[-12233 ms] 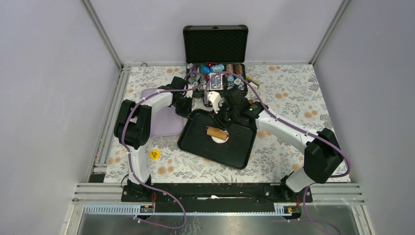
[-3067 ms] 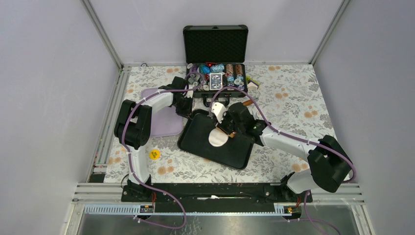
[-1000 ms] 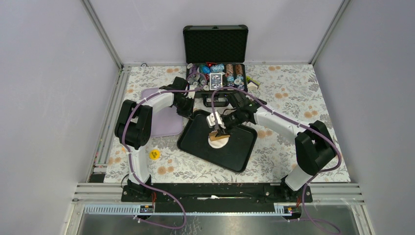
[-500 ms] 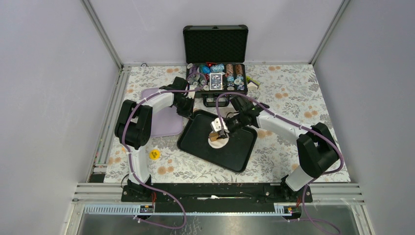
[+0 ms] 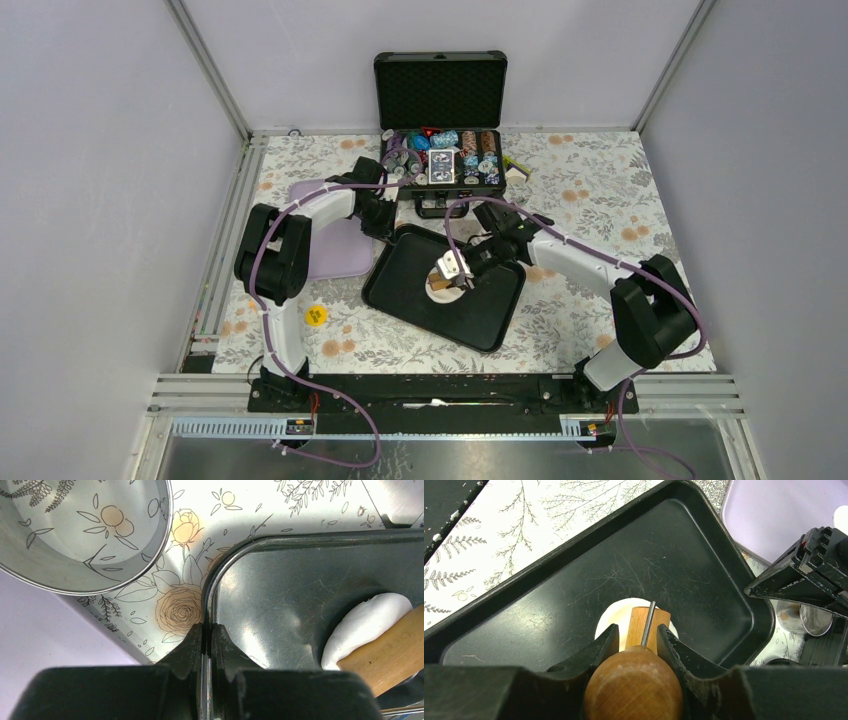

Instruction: Roll out the dumpling wrappers from the dough

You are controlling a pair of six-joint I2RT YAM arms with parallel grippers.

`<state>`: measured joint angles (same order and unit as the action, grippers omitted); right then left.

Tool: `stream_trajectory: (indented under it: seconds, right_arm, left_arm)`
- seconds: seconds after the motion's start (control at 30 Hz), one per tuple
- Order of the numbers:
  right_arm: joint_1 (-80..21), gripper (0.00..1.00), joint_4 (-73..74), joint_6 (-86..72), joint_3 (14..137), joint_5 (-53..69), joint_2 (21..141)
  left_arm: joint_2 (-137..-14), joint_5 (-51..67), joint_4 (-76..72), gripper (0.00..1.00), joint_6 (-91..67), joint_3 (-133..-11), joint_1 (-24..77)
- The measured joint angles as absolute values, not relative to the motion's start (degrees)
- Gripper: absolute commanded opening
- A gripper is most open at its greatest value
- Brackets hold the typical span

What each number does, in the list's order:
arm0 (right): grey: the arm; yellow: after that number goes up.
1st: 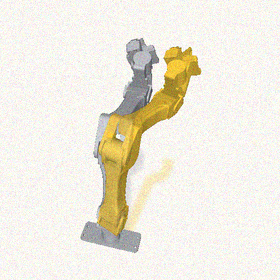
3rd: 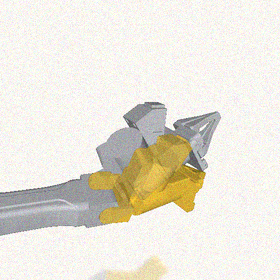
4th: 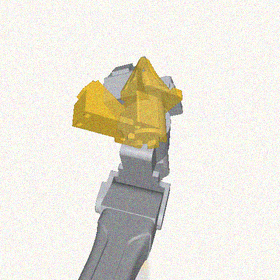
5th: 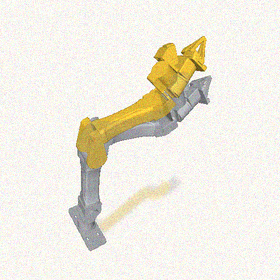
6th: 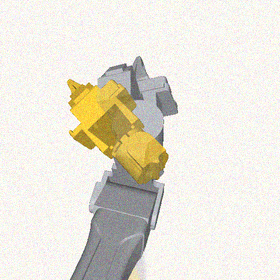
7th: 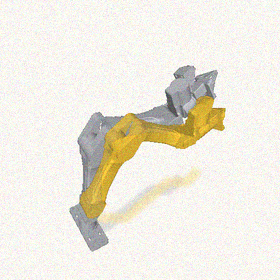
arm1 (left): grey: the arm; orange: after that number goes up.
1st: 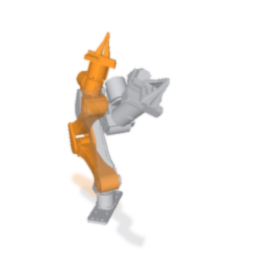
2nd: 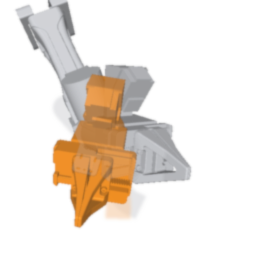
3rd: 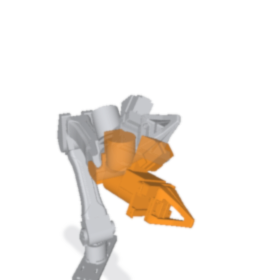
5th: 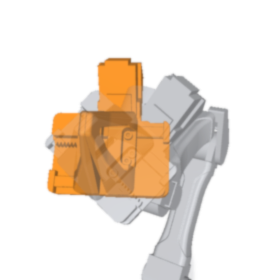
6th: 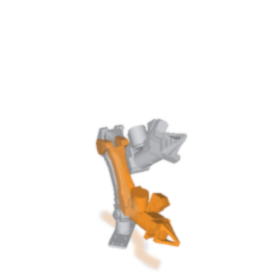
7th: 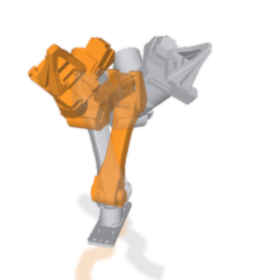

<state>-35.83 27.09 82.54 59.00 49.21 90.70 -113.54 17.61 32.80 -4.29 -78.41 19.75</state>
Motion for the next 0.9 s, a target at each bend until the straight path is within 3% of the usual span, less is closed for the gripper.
stream_trajectory:
  seconds: [0.9]
  right_arm:
    - [-35.4, 0.0, 27.4, 88.1, 54.5, 50.3, 87.5]
  left_arm:
    - [-113.6, 17.6, 32.8, 0.0, -4.4, -78.4, 19.8]
